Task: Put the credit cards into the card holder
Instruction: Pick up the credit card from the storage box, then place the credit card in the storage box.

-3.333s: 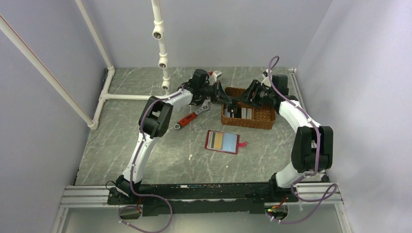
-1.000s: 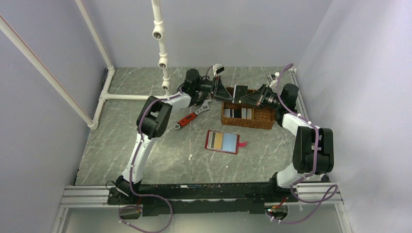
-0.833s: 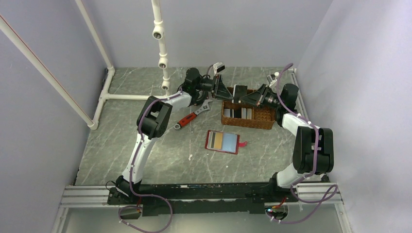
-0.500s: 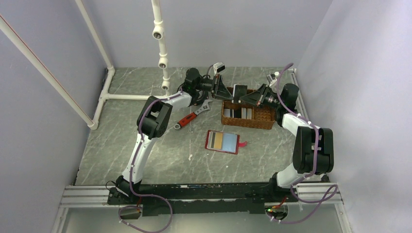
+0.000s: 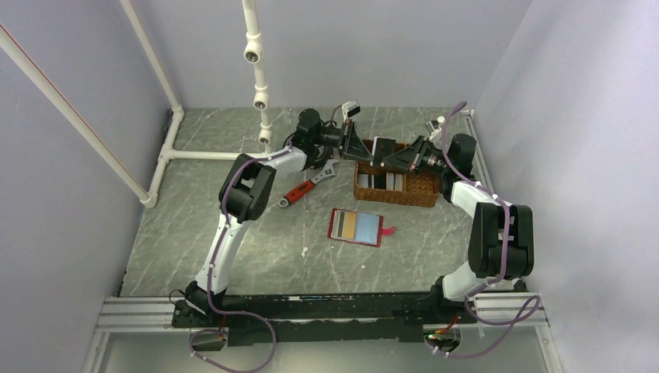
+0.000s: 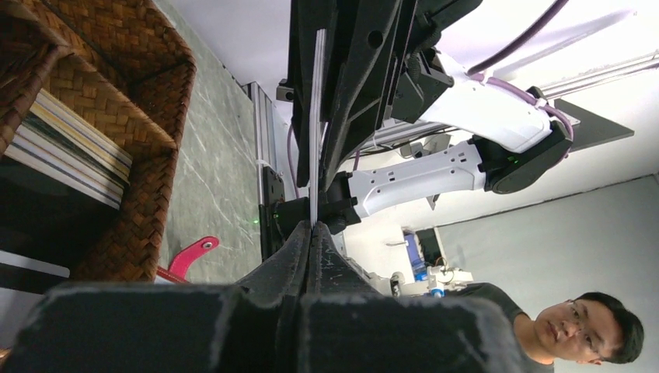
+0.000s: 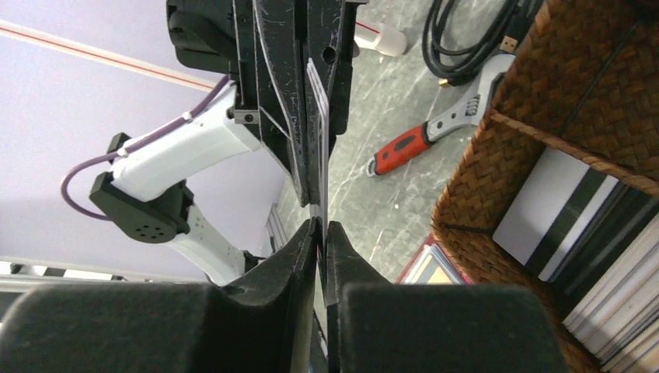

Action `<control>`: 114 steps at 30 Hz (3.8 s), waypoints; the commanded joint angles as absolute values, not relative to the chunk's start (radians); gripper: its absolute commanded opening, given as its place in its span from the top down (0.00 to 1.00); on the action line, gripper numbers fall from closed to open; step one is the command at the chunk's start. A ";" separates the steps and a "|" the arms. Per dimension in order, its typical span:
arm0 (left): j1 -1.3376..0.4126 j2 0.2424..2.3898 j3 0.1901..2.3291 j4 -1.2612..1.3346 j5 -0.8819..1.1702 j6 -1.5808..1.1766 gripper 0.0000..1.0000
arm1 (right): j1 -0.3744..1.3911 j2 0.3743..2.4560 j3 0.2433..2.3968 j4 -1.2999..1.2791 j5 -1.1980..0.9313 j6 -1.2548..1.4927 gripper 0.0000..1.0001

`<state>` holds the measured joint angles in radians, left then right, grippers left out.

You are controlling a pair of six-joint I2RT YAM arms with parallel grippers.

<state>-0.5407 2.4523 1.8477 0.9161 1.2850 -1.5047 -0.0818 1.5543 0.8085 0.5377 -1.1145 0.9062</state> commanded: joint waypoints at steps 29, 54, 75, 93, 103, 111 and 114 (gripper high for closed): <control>-0.501 2.371 1.775 0.574 1.160 -1.228 1.00 | -0.110 1.599 0.847 0.333 -0.987 0.789 0.50; -0.526 2.387 1.792 0.615 1.190 -1.267 1.00 | -0.111 1.704 0.876 0.442 -0.964 0.900 1.00; -0.556 2.333 1.911 -0.197 0.948 -0.667 1.00 | -0.141 1.453 0.847 0.047 -0.674 0.639 1.00; -0.584 2.411 1.998 -0.311 0.915 -0.603 1.00 | -0.140 1.453 0.914 -0.025 -0.668 0.585 1.00; -0.588 2.430 2.063 -0.396 0.926 -0.581 0.66 | -0.117 1.431 0.940 -0.064 -0.672 0.580 1.00; -0.513 2.283 1.971 -0.403 0.955 -0.637 0.29 | -0.045 1.364 0.989 -0.225 -0.601 0.519 1.00; -0.502 2.241 1.944 -0.472 0.937 -0.593 0.27 | -0.015 1.341 0.991 -0.290 -0.580 0.495 1.00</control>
<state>-0.5350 2.3505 1.9766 -0.3882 0.9497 -0.6411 -0.0463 1.3930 0.9474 -0.1963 -0.6250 0.5488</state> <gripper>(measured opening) 0.718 0.007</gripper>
